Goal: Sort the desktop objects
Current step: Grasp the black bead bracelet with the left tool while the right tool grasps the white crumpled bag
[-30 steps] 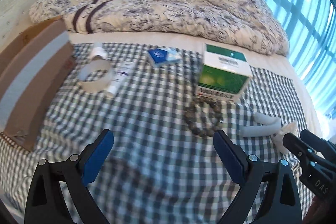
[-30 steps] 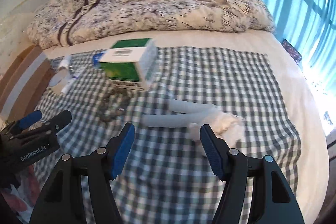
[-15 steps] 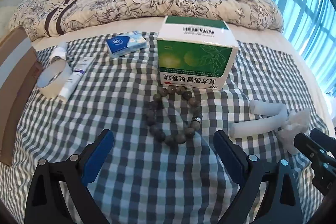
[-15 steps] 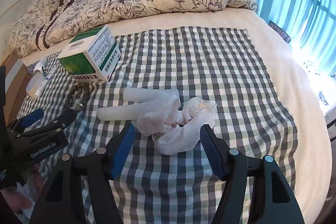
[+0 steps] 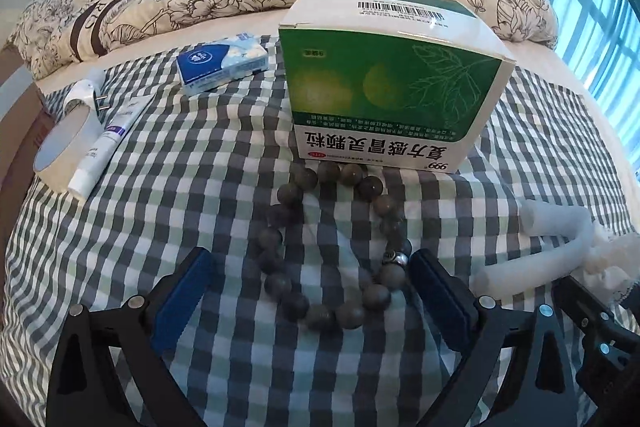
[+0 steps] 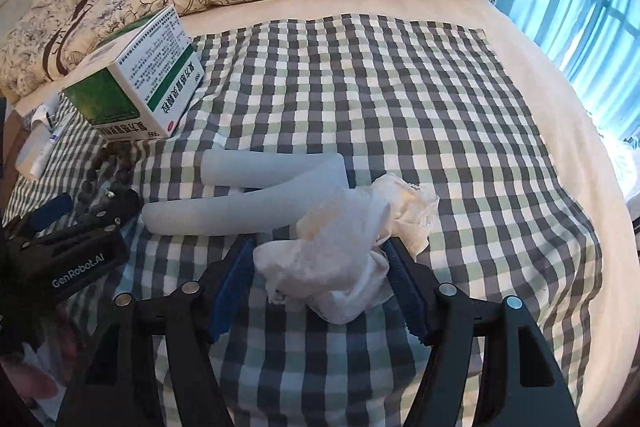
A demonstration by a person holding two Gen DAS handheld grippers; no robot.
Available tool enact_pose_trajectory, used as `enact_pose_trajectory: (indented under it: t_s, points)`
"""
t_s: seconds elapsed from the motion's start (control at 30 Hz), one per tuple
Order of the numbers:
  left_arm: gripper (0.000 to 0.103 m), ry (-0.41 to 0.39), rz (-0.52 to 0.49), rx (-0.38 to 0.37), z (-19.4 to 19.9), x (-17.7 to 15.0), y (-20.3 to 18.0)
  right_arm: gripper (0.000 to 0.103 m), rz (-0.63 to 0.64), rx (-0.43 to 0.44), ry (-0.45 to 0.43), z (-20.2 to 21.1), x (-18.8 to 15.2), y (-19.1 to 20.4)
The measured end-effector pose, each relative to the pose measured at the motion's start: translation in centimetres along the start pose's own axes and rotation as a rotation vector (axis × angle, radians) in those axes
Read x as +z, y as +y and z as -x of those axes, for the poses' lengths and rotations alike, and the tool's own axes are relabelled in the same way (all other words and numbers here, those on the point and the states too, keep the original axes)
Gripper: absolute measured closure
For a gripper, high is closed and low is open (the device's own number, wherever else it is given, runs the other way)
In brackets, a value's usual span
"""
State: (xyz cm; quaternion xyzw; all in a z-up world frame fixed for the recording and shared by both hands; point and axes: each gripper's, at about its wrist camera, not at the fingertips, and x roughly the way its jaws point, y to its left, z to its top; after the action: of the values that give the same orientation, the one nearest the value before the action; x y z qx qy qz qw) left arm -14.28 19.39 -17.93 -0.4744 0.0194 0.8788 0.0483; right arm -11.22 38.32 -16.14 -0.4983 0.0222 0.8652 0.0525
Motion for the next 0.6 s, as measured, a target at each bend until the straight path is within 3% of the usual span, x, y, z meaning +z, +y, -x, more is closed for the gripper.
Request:
enact_pose_trajectory:
  t_s: [0.1,0.17,0.2,0.23,0.27,0.3,0.37,0.47,0.6]
  points:
    - [0.012,-0.017,-0.009,-0.017,0.2,-0.2,0.0,0.037,0.005,-0.005,-0.002,0.0,-0.1,0.1]
    - [0.039,-0.023,-0.027,-0.042,0.7,-0.2,-0.3,0.047,0.001,-0.010,-0.002,0.1,-0.1,0.0]
    - [0.045,-0.021,-0.037,-0.055,0.9,-0.2,-0.6,0.050,0.000,-0.012,-0.002,0.2,-0.1,0.0]
    - [0.056,-0.019,-0.051,-0.065,1.0,-0.3,-0.9,0.058,-0.007,-0.009,-0.004,0.4,-0.2,-0.2]
    - [0.067,-0.018,-0.066,-0.075,1.3,-0.4,-1.2,0.075,-0.017,-0.014,-0.005,0.6,-0.2,-0.3]
    - [0.070,-0.018,-0.076,-0.086,1.5,-0.5,-1.3,0.083,-0.023,-0.024,-0.004,0.8,-0.2,-0.4]
    - [0.083,-0.015,-0.075,-0.099,1.6,-0.5,-1.1,0.086,-0.035,-0.021,0.000,1.2,-0.2,-0.8]
    - [0.091,-0.010,-0.053,-0.134,2.2,-0.7,-0.3,0.087,-0.045,-0.016,0.003,2.0,-0.4,-1.3]
    - [0.092,-0.009,-0.037,-0.154,3.2,-1.0,0.5,0.087,-0.039,-0.002,-0.013,3.8,-0.6,-1.0]
